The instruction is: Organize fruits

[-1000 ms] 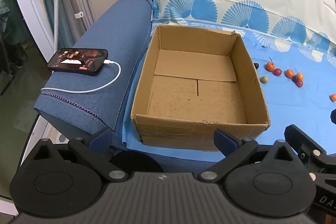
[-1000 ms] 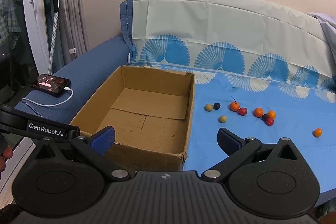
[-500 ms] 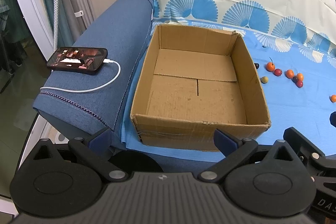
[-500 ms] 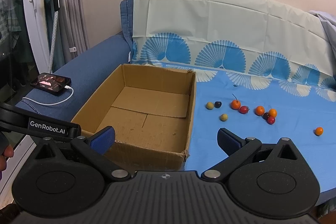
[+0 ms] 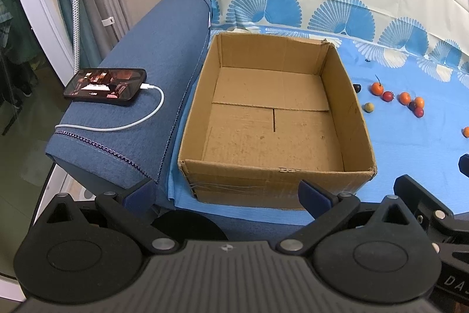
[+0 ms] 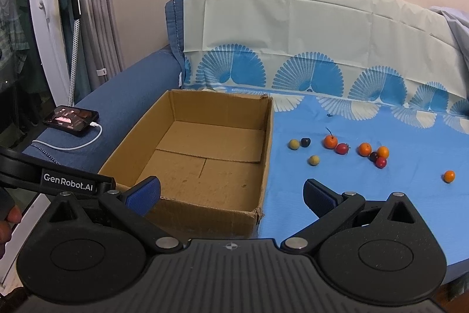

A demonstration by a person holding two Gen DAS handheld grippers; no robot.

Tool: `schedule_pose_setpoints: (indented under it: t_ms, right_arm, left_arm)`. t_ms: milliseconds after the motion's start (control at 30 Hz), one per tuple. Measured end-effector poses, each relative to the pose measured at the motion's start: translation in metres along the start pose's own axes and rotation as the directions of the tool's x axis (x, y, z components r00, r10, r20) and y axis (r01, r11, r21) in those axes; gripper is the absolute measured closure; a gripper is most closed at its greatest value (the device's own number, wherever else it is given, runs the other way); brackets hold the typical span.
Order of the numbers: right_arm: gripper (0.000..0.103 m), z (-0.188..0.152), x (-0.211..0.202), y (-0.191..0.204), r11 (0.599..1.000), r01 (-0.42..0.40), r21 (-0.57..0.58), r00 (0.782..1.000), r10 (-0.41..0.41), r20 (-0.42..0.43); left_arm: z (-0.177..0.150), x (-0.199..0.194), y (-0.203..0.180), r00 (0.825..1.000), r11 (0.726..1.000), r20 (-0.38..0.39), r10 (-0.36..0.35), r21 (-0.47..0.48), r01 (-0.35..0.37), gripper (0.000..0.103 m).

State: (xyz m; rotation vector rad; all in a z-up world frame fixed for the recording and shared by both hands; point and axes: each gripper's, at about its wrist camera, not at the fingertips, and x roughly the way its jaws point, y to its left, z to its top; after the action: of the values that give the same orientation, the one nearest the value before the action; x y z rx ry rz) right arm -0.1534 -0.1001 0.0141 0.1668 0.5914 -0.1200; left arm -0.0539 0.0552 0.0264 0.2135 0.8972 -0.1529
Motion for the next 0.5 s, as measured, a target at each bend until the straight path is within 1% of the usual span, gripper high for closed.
schedule_pose_setpoints:
  t_ms: [300,500]
  right_arm:
    - [0.0,-0.001,0.008,-0.003,1.0,-0.003,0.011,1.0,0.004,-0.017]
    - [0.0,-0.002,0.017,-0.006,1.0,-0.005,0.022,0.999,0.006,-0.033]
  left_arm:
    - [0.001,0.005,-0.004,1.0,1.0,-0.013,-0.008,0.011,0.008,0.0]
    - [0.003,0.011,-0.006,1.0,1.0,0.012,-0.001,0.007,0.001,0.0]
